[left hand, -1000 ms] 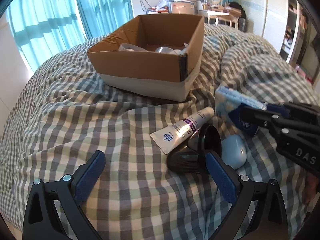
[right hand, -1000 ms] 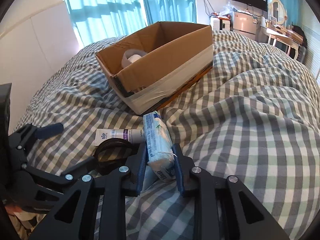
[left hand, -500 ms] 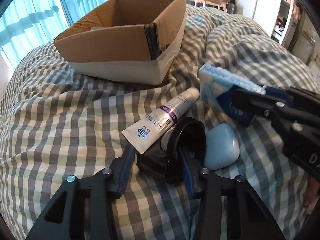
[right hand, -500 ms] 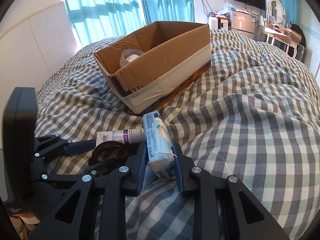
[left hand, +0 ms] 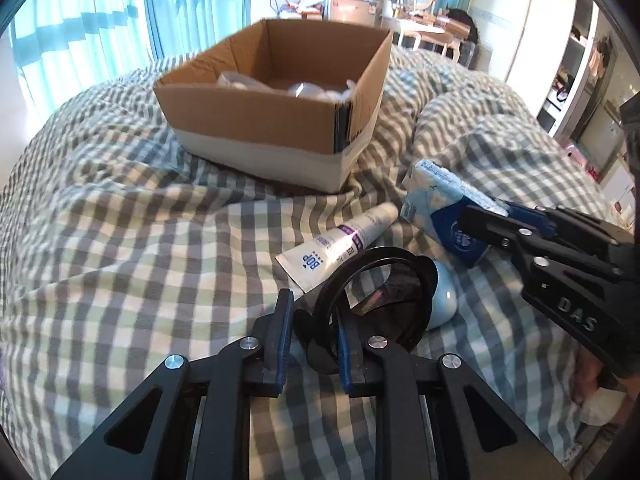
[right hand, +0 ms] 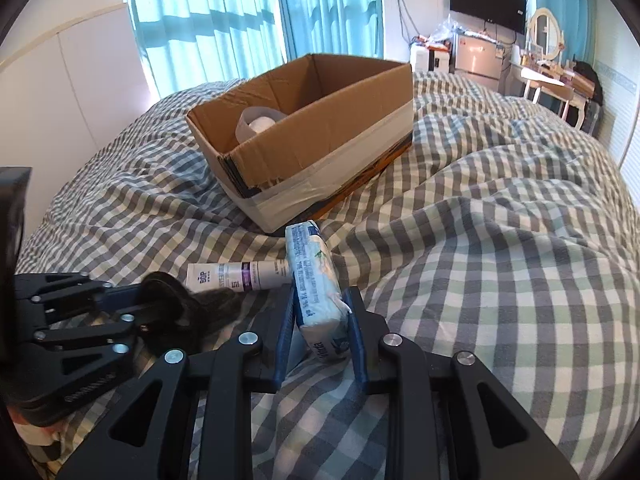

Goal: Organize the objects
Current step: 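Grasp the black round item with the left tool while the right tool grasps the blue tissue pack, then carry the black item and tissue pack into the box and release both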

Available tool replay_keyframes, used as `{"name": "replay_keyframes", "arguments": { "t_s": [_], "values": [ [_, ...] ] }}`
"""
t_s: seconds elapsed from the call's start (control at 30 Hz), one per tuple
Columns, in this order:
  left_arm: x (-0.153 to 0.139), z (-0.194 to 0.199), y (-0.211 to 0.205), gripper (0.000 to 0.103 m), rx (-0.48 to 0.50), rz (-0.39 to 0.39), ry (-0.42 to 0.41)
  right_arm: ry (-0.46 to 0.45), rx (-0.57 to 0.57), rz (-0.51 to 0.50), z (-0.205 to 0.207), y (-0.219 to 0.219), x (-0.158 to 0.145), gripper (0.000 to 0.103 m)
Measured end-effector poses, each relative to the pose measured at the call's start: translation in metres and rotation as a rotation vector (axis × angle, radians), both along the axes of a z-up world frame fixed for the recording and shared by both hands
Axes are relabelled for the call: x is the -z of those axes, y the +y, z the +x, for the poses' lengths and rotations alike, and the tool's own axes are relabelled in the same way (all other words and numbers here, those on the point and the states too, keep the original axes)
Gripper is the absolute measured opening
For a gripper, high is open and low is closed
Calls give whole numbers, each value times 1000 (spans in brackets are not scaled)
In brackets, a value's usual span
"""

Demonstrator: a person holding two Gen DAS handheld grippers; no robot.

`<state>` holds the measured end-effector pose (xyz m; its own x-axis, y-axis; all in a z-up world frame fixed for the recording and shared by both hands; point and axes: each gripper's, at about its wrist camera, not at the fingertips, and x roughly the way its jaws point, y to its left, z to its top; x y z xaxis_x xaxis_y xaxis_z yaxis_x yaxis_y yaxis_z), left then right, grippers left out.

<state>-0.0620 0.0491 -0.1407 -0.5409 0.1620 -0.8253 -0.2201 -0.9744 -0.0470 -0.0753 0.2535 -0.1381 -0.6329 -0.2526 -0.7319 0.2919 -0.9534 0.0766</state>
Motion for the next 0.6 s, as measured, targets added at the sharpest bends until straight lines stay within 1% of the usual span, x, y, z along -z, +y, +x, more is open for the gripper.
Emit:
{"name": "replay_keyframes", "arguments": {
  "t_s": [0.13, 0.27, 0.33, 0.6],
  "values": [
    [-14, 5, -5, 19, -2, 7, 42, 8, 10, 5, 1, 0, -4, 23],
    [-23, 7, -11, 19, -9, 23, 64, 77, 12, 17, 12, -2, -17, 21],
    [-27, 8, -12, 19, -10, 31, 70, 93, 12, 21, 15, -4, -22, 20],
    [-52, 8, -24, 19, -25, 72, 131, 113, -13, -18, 18, -8, -42, 20]
  ]
}}
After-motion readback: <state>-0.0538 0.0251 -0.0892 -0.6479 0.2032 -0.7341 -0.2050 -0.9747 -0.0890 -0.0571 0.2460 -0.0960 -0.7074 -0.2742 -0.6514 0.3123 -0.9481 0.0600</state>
